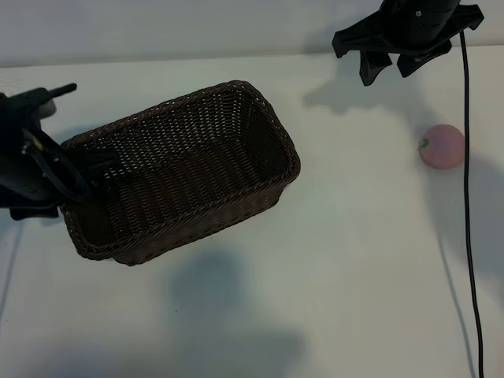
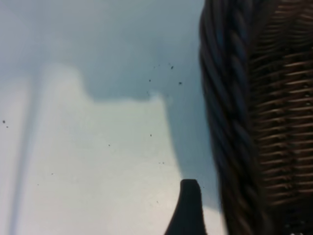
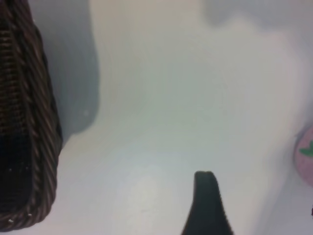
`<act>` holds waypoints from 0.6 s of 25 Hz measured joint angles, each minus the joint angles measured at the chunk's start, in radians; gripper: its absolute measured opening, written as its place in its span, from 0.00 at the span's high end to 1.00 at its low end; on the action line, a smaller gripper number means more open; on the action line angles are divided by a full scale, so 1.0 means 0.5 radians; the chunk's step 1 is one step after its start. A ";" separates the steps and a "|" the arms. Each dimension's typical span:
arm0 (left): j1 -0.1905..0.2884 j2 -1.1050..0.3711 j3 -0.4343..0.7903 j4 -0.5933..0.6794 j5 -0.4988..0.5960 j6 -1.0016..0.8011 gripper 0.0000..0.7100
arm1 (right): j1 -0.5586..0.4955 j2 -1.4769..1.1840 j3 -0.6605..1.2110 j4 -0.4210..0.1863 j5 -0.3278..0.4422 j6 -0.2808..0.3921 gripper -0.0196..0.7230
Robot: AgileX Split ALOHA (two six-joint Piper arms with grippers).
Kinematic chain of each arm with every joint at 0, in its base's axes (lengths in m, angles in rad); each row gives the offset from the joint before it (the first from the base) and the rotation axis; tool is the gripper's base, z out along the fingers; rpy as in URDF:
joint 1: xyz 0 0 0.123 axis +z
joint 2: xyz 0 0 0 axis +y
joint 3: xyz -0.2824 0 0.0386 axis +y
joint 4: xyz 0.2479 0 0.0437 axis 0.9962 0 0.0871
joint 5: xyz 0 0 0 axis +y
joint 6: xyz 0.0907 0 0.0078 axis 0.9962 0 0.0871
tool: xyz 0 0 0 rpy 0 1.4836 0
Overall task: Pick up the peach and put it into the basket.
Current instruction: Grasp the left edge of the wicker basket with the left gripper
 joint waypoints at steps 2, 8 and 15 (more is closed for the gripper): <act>0.032 0.070 0.000 0.000 -0.011 0.000 0.17 | 0.000 0.000 0.000 0.000 0.002 0.000 0.31; 0.067 0.132 0.000 -0.003 -0.085 0.002 0.18 | 0.000 0.000 0.000 0.000 0.004 -0.006 0.31; 0.067 0.153 0.009 -0.020 -0.149 0.002 0.43 | 0.000 0.000 0.000 0.000 0.004 -0.006 0.31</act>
